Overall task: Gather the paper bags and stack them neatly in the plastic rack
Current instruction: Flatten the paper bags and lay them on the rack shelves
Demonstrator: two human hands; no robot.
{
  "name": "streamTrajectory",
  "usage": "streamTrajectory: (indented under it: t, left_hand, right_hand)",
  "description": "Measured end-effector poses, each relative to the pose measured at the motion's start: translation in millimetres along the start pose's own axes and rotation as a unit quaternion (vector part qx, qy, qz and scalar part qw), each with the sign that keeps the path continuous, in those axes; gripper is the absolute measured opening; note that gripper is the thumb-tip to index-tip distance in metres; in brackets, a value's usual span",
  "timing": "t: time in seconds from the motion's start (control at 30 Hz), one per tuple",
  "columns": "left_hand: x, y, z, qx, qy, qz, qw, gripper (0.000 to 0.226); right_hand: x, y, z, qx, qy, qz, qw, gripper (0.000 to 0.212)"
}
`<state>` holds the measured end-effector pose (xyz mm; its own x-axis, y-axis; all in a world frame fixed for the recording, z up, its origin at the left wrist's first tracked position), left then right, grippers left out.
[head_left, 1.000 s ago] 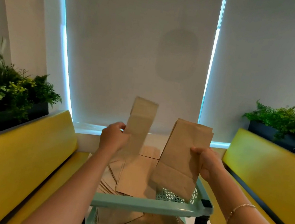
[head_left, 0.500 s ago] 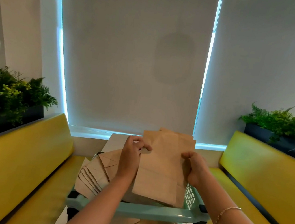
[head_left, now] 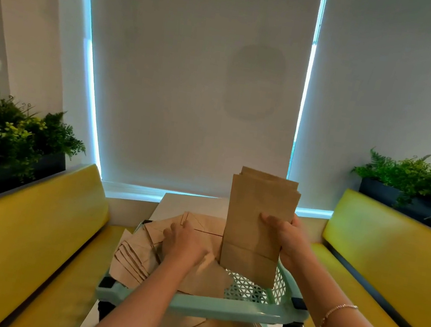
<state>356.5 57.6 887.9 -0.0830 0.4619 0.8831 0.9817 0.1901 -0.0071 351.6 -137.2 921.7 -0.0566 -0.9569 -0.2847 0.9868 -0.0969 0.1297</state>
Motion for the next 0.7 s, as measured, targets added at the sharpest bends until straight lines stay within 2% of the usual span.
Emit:
streamTrajectory:
  t: [0.07,0.23,0.4,0.5,0.57,0.63,0.7]
  left_hand:
    - [-5.8,1.3,4.3,0.024,0.032,0.026,0.999,0.093]
    - [-10.5,3.2,3.9,0.077,0.043,0.025,0.996,0.096]
    - [-12.6,9.6,7.6,0.093,-0.043,0.041,0.994,0.098]
    - [-10.3,12.9,10.0,0.081,-0.064,0.017,0.995,0.079]
    - [-4.6,12.3,10.3,0.058,-0.060,0.001,0.997,0.052]
    - [1.2,9.8,8.2,0.027,-0.060,0.008,0.998,0.028]
    - [8.3,8.4,6.6,0.003,-0.075,0.007,0.997,0.030]
  right_hand:
    - [0.7,-3.0,-2.5,-0.014,-0.005,0.020,1.000,0.025]
    - [2.8,-7.3,-18.1,-0.072,-0.057,0.042,0.995,0.022]
    - [2.1,-7.2,-20.0,-0.100,-0.080,0.048,0.991,0.020]
    - [3.7,-4.9,-21.5,-0.105,-0.076,0.038,0.991,0.023]
    - [4.2,-4.1,-21.5,-0.109,-0.075,0.032,0.991,0.031]
    - [4.8,-4.1,-20.9,-0.107,-0.075,0.028,0.991,0.028]
    - [4.4,-5.0,-17.7,-0.100,-0.069,0.017,0.992,0.022]
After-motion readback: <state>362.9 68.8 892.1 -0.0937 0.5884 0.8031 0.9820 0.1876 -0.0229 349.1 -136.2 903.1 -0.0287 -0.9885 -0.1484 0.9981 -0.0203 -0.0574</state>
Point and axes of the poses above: each hand's wrist, its own y-axis towards the middle knuckle, its own x-axis out of the back of the hand, z = x × y, the point moved 2 cm from there along y, towards the middle knuckle, and after that the axes turned 6 degrees about z, right-handed, at the moved point
